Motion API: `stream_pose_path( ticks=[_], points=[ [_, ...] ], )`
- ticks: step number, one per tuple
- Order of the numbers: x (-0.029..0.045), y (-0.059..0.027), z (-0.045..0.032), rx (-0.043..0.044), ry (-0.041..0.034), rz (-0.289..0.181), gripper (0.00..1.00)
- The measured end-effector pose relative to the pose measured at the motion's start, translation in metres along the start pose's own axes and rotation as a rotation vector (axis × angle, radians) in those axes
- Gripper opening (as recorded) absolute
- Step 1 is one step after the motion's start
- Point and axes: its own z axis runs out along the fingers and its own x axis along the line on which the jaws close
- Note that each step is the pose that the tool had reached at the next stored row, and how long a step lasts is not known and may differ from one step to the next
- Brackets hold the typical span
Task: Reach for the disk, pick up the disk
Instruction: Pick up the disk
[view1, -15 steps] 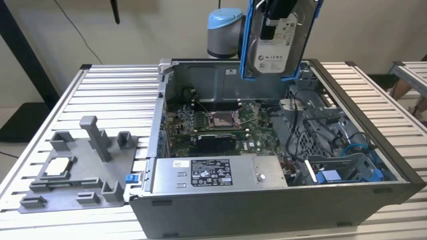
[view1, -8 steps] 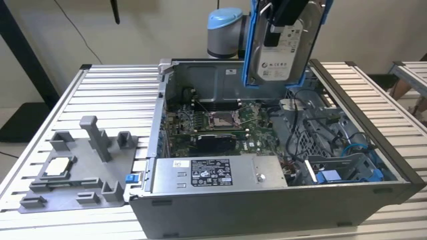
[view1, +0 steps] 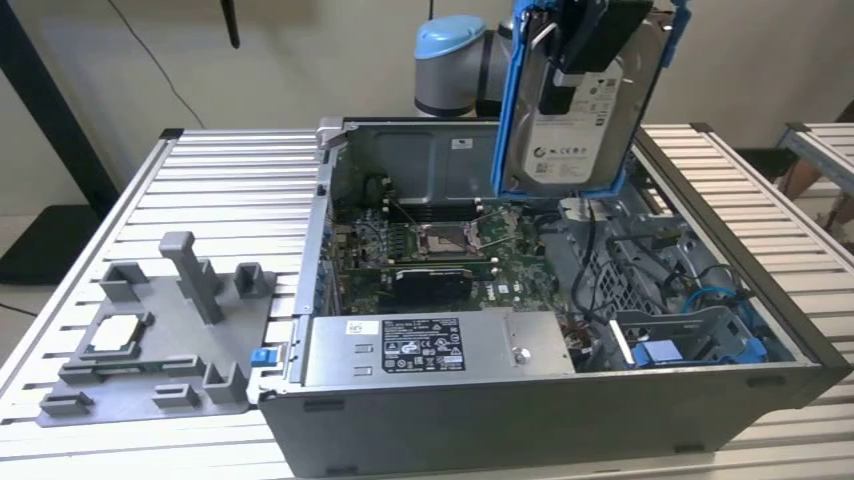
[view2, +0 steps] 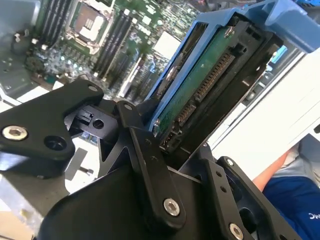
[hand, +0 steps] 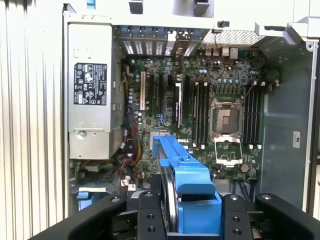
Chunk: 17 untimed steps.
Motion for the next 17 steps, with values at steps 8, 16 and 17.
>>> stream_pose_path(
  ticks=[8,16,17],
  points=[
    [0.0332,-0.0003,0.0001,-0.0001,-0.0001,0.002,0.0],
    [0.0583,-0.0063,0.001,-0.0024,0.0,0.002,0.0],
    [0.0604,-0.0086,0.0011,-0.003,0.0,0.002,0.0]
  ],
)
